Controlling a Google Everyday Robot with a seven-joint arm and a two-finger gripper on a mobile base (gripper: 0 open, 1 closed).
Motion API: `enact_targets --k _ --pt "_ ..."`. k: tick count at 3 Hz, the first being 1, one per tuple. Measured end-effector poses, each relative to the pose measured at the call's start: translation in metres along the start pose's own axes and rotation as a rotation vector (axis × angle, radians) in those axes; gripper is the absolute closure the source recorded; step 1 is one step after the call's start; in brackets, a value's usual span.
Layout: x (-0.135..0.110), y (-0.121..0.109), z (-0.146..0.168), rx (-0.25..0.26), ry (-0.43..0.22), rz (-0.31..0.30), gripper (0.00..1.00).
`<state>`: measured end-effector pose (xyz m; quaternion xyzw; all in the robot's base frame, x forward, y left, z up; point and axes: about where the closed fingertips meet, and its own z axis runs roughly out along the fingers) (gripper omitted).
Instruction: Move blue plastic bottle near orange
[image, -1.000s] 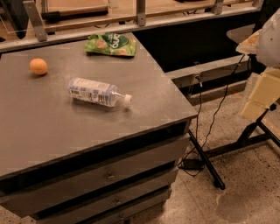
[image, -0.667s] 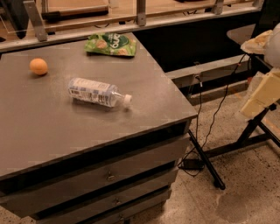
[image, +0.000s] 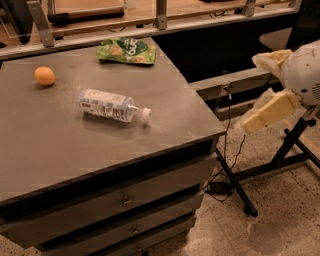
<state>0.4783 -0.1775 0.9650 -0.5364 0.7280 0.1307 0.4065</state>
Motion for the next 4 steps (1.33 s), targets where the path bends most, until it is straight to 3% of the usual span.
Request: enact_targets --k 1,2,3,4 --pt "-0.028 0.007 0.004 -0.025 -0.102 0.021 0.0" --pt "-0.028 0.008 0.004 -0.025 -0.099 0.02 0.0" --pt "-0.029 0.014 0.028 -0.021 -0.102 0.04 0.0" --pt "-0.036 0.024 0.08 -0.066 -0.135 0.05 0.0"
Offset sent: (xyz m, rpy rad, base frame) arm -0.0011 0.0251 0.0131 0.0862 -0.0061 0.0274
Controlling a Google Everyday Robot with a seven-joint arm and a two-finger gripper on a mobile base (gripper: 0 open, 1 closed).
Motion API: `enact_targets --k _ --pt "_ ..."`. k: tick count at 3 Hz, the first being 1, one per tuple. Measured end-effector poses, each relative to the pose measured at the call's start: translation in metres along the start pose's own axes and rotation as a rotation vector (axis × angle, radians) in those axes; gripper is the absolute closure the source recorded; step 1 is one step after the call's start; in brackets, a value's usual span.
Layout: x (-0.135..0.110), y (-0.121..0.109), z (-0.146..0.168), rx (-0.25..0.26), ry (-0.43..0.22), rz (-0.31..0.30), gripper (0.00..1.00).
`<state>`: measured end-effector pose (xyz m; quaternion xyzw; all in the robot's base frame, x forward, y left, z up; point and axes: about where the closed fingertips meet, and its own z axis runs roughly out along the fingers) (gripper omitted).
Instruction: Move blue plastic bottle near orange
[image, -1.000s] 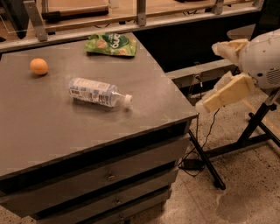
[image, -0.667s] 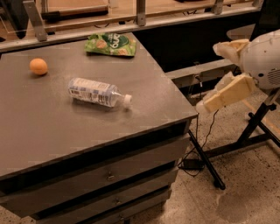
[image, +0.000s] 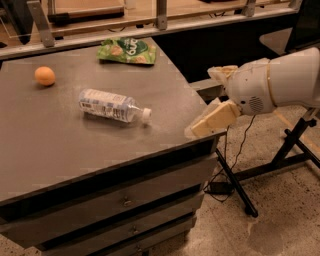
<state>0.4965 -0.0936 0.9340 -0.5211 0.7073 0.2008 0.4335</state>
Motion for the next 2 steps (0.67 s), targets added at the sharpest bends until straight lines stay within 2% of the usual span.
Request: enact_targets --k 2 --pt "-0.017 0.002 0.094 -0.125 -0.067 -0.016 0.0"
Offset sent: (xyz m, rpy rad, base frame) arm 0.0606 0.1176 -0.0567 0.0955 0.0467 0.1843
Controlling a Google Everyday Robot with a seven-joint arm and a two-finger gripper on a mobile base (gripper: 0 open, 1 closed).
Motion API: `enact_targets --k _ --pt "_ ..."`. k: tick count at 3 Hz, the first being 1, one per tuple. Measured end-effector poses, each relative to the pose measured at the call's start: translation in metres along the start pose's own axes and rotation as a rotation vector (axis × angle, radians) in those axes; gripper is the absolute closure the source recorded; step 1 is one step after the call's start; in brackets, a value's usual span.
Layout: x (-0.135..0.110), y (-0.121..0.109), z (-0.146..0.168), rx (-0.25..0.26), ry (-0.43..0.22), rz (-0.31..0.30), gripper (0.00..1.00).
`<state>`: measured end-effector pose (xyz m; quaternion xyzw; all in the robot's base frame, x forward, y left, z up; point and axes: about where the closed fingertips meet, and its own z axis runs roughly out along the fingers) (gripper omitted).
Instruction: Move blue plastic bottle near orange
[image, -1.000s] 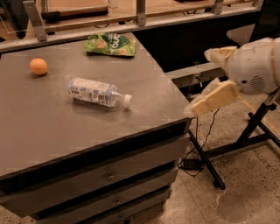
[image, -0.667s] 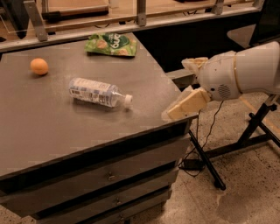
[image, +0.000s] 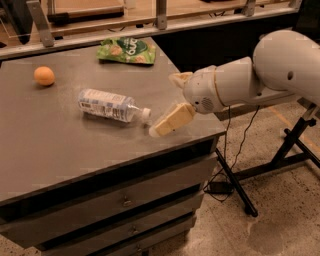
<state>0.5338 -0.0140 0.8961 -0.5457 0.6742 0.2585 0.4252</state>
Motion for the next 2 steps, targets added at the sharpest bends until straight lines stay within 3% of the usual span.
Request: enact_targets --k 1,2 --pt "-0.009 -0.003 0.042 -0.064 -0.029 -0.03 0.0" --pt "-0.013 -0.003 0.067 -0.089 -0.049 -0.041 0.0"
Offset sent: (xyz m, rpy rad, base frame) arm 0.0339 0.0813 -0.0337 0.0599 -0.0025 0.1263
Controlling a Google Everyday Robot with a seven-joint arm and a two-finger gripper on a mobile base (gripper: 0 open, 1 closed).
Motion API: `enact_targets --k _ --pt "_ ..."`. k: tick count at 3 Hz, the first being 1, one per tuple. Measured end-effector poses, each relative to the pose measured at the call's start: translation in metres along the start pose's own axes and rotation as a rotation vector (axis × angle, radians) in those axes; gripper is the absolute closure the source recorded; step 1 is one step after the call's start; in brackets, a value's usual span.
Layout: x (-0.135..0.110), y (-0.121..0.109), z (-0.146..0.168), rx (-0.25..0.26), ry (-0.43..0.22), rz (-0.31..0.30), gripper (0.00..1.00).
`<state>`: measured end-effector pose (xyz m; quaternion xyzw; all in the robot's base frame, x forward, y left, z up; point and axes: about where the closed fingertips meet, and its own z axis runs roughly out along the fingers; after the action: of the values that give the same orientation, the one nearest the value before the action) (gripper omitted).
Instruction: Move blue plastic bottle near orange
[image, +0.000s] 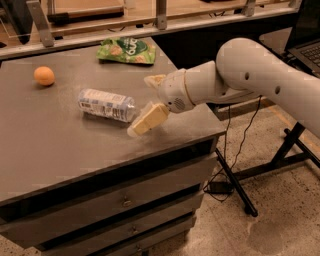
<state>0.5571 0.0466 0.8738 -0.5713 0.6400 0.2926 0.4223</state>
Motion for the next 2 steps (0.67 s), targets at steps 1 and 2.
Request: enact_targets --k 1,2 --pt "0.003 -0.01 0.023 -0.004 -0.042 0.026 0.0" --pt "0.005 -0.013 0.038 0.005 -0.071 0.073 0.0"
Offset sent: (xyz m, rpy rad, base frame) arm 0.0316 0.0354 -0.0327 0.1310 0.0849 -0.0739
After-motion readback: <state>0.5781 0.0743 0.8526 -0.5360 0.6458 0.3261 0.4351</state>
